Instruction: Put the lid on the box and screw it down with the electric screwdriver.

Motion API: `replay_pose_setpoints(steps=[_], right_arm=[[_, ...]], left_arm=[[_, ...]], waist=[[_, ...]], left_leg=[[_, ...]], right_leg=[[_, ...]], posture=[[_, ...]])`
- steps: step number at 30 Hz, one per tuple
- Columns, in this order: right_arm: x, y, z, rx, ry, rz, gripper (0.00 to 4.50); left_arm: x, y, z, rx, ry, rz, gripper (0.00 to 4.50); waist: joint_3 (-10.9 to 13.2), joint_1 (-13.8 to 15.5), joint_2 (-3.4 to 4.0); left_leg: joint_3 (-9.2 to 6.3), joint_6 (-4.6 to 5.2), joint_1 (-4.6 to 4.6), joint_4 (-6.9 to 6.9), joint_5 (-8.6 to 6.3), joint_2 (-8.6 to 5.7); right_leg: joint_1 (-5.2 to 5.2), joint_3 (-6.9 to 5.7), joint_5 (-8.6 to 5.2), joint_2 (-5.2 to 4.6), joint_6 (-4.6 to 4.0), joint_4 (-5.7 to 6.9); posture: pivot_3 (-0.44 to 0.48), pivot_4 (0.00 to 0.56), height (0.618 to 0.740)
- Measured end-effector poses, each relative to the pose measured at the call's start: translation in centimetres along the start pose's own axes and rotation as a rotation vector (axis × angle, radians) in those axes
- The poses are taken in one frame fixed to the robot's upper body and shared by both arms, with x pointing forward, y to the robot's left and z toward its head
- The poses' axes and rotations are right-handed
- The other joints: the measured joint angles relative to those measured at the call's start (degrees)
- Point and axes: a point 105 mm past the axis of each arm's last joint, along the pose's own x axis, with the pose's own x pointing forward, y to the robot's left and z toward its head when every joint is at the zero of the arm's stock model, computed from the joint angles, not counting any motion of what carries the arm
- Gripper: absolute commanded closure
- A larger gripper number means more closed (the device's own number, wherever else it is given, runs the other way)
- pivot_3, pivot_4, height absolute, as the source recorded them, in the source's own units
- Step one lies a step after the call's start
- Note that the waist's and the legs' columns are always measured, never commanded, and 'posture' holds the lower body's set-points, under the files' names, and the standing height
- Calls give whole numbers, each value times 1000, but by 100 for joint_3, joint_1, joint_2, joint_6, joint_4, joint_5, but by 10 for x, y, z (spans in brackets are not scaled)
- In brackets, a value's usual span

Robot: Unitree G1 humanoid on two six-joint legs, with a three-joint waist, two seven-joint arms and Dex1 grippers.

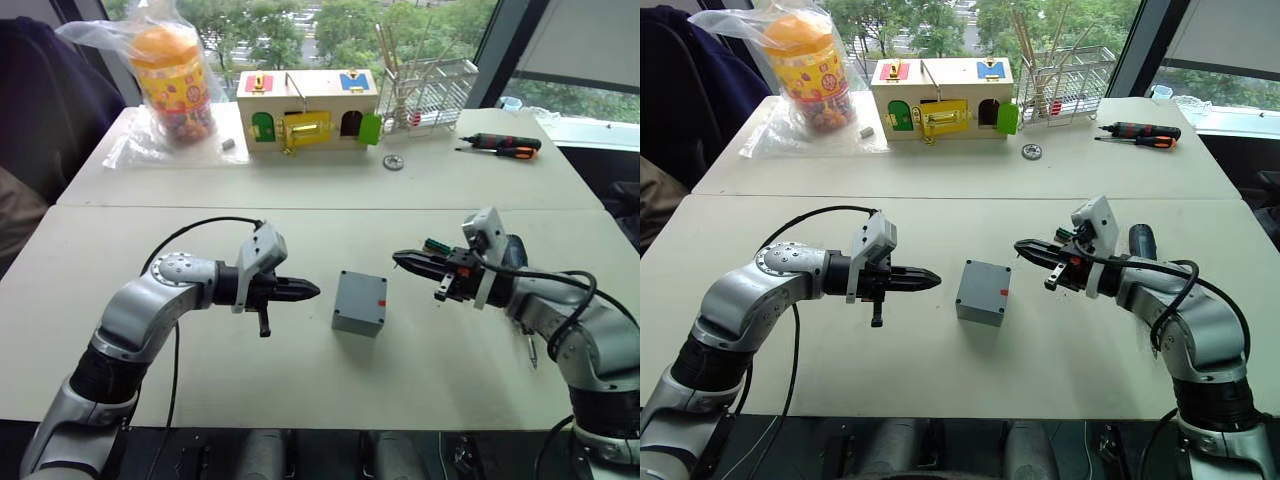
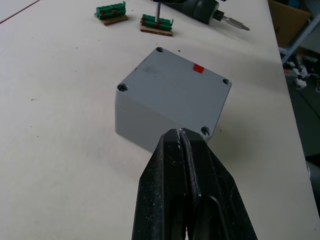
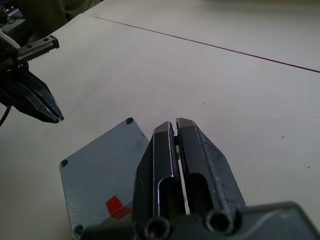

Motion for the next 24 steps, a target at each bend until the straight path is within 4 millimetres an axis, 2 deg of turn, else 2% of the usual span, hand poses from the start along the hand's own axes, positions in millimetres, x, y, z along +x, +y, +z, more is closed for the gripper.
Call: replay_pose_setpoints(steps=[24], right_arm=[[6, 9, -14, 14, 43, 36, 4468]], left_arm=[[2, 5, -4, -3, 0, 30, 4500]], waist=[[0, 1, 0]], left_leg=[[0, 1, 0, 0, 0, 0]], right_leg=[[0, 0, 0, 0, 0, 0]], posture=[[0, 150, 706]])
